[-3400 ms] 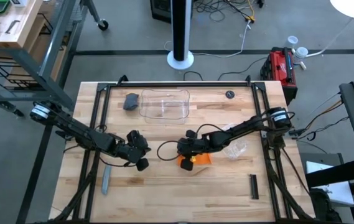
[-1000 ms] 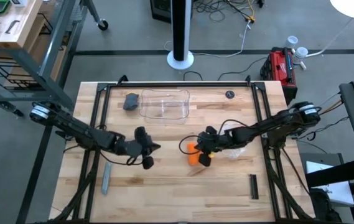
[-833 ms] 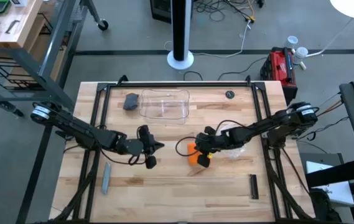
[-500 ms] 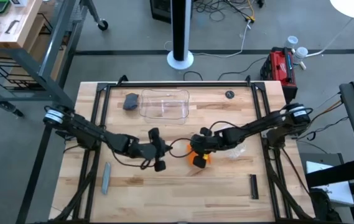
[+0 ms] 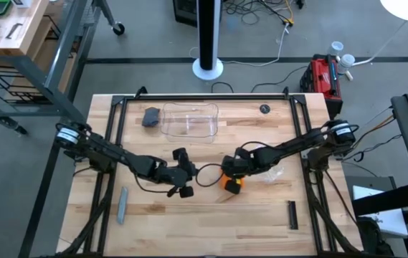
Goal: Roll bandage
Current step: Roll the orange bandage
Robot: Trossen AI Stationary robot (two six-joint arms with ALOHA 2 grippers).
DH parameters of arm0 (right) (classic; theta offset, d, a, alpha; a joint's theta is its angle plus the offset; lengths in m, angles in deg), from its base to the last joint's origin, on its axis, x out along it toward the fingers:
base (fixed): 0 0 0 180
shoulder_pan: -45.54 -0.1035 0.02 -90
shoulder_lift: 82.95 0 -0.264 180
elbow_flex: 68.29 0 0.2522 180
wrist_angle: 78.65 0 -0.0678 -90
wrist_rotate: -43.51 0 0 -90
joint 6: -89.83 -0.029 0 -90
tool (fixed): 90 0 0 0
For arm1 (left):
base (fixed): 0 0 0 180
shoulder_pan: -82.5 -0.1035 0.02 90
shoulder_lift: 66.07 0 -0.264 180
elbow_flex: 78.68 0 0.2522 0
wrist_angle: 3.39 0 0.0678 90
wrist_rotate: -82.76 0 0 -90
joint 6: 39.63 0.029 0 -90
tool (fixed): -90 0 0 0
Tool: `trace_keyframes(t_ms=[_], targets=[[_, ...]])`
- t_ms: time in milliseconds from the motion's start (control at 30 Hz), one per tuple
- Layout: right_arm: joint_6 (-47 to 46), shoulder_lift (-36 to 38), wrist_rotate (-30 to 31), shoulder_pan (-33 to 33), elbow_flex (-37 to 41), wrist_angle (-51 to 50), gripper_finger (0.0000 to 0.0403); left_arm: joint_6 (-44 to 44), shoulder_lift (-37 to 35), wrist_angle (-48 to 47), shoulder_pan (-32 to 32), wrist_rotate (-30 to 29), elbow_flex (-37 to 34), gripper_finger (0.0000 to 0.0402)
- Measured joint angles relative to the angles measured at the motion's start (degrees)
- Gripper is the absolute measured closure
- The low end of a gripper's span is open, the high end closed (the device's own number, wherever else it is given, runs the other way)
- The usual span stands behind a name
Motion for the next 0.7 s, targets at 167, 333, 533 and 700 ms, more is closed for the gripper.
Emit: trace_keyframes(t_ms=[167, 333, 533, 700], targets=[[-1.2, 0.4, -0.9, -0.4, 0.0, -4.6, 0.0403, 0.0, 0.0, -0.2, 0.0, 0.0, -0.1, 0.0401], [-1.7, 0.5, -3.2, -0.7, 0.0, -7.0, 0.0403, 0.0, -0.1, -0.2, 0.0, -0.3, -0.3, 0.0401], [-2.8, 0.5, -4.2, -2.0, 0.0, -8.5, 0.0403, -0.1, -0.1, -0.1, 0.0, -0.4, -0.6, 0.0401], [-3.5, 0.3, -4.1, -2.6, 0.5, -8.3, 0.0403, -0.4, -0.1, -0.2, 0.0, -0.4, -0.9, 0.0401]])
